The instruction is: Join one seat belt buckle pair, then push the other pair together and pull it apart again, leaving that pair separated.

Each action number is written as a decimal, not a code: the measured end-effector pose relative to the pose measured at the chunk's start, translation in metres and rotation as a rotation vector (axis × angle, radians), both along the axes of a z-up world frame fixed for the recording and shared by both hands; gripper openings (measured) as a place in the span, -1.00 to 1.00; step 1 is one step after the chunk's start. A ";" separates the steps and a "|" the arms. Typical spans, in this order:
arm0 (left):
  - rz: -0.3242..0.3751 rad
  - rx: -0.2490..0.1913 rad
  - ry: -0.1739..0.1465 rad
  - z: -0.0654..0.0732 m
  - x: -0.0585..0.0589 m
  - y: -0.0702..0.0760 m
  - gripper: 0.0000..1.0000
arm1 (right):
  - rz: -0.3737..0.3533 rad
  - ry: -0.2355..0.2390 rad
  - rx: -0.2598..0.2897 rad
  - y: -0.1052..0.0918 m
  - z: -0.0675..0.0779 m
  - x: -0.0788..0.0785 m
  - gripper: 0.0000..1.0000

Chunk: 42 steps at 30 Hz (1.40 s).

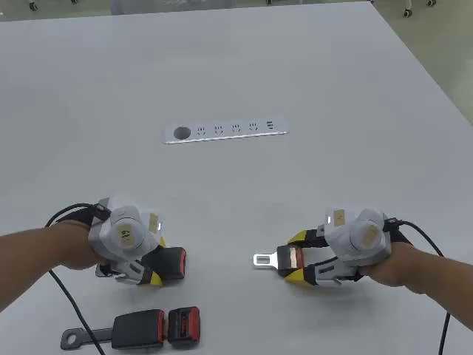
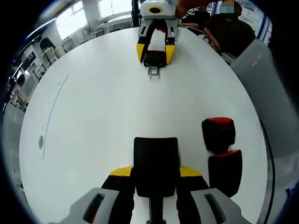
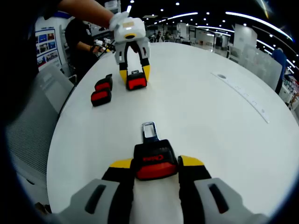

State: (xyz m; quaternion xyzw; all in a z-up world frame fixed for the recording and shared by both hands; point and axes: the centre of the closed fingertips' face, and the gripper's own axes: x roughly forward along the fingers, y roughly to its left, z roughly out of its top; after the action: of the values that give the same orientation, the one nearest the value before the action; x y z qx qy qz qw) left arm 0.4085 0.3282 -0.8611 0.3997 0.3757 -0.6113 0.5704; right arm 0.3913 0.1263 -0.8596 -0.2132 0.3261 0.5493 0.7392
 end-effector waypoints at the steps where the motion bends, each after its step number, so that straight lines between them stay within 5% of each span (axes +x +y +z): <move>1: 0.001 0.000 0.000 0.000 0.000 0.000 -0.29 | 0.008 -0.002 -0.006 0.000 -0.001 0.001 -0.24; 6: 0.023 0.022 0.010 0.000 0.000 0.000 -0.29 | 0.049 -0.007 -0.041 0.000 0.000 -0.002 -0.18; 9: 0.136 0.035 0.062 0.003 -0.001 0.003 -0.23 | 0.020 -0.037 -0.034 0.000 0.007 0.001 0.08; 12: 0.209 -0.047 0.072 0.014 0.001 -0.004 -0.13 | -0.056 -0.048 0.015 -0.001 0.019 0.008 0.24; 16: 0.312 -0.103 0.014 0.027 0.013 -0.001 0.29 | -0.191 -0.069 0.060 -0.005 0.035 0.018 0.51; 21: 0.521 -0.256 -0.017 0.058 0.022 0.001 0.61 | -0.376 -0.143 0.099 -0.012 0.057 0.033 0.63; 25: 0.631 -0.337 -0.084 0.082 0.023 0.014 0.72 | -0.484 -0.216 0.123 -0.017 0.079 0.035 0.67; 28: 0.728 -0.358 -0.090 0.091 0.017 0.026 0.81 | -0.555 -0.213 0.169 -0.016 0.090 0.030 0.76; 30: 0.807 -0.439 -0.093 0.103 0.011 0.031 0.87 | -0.572 -0.227 0.168 -0.015 0.096 0.023 0.79; 36: 0.858 -0.458 -0.128 0.115 -0.017 0.049 0.91 | -0.629 -0.277 0.186 -0.008 0.114 0.001 0.84; 42: 0.943 -0.541 -0.149 0.134 -0.042 0.064 0.95 | -0.652 -0.307 0.211 0.003 0.129 -0.025 0.93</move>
State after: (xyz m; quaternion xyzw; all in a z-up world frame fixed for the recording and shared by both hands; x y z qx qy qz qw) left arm 0.3667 0.3919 -0.7274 0.0693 0.3019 -0.3343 0.8901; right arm 0.3662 0.1290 -0.7305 -0.1008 0.2038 0.2772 0.9335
